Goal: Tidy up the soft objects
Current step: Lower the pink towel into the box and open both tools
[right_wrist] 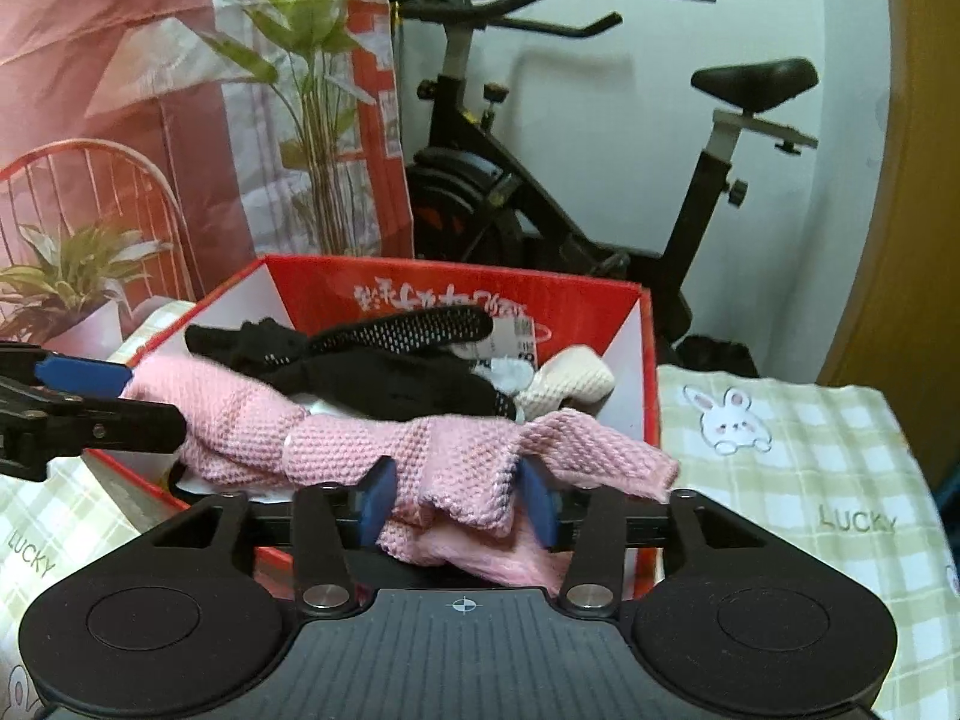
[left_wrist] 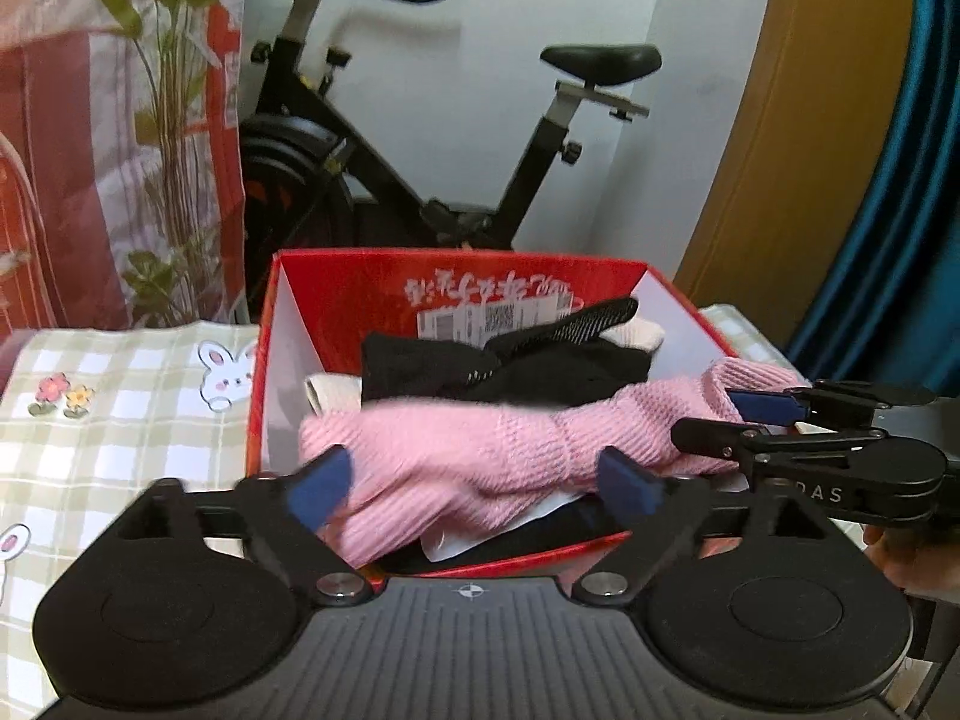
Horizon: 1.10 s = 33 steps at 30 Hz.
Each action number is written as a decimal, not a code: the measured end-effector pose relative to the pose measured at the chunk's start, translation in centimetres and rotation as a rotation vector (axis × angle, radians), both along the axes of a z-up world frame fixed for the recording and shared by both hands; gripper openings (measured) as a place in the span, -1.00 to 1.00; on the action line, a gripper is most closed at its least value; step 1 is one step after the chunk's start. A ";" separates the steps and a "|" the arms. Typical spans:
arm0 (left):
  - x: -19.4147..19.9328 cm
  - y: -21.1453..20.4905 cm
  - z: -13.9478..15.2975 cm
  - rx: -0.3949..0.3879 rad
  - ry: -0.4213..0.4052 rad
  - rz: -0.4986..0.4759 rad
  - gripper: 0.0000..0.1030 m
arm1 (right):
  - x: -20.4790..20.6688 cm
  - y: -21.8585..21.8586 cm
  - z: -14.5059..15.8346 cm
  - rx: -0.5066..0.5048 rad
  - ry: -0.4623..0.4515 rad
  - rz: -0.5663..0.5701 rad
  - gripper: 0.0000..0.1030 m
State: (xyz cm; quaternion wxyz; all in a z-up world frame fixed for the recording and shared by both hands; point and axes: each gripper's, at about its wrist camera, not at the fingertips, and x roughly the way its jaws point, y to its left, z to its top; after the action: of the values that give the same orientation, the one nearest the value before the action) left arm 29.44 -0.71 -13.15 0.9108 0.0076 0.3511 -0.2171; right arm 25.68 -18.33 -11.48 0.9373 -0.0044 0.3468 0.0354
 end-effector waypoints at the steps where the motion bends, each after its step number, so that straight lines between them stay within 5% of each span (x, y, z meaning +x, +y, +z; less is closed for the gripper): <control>1: -0.2 -0.1 0.2 -0.002 -0.009 0.000 0.90 | -0.2 -0.1 0.3 0.002 -0.008 -0.003 0.12; 10: -1.8 0.3 2.2 -0.007 -0.069 0.070 1.00 | -2.0 -0.5 2.7 0.002 -0.087 -0.018 0.99; 18: -2.5 1.0 3.0 -0.022 -0.102 0.158 1.00 | -2.7 -0.8 3.6 0.031 -0.107 -0.046 0.99; 26: -4.0 1.4 3.7 -0.017 -0.117 0.146 1.00 | -4.1 -0.3 4.6 0.029 -0.128 -0.071 0.99; 33: -6.6 1.0 5.6 0.092 -0.184 0.204 1.00 | -6.1 0.5 6.2 0.032 -0.129 -0.079 0.99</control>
State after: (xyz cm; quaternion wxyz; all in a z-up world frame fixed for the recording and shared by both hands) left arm 22.88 0.25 -7.60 0.9552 0.0335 0.2746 -0.1053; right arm 19.57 -17.84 -5.24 0.9583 0.0222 0.2850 0.0036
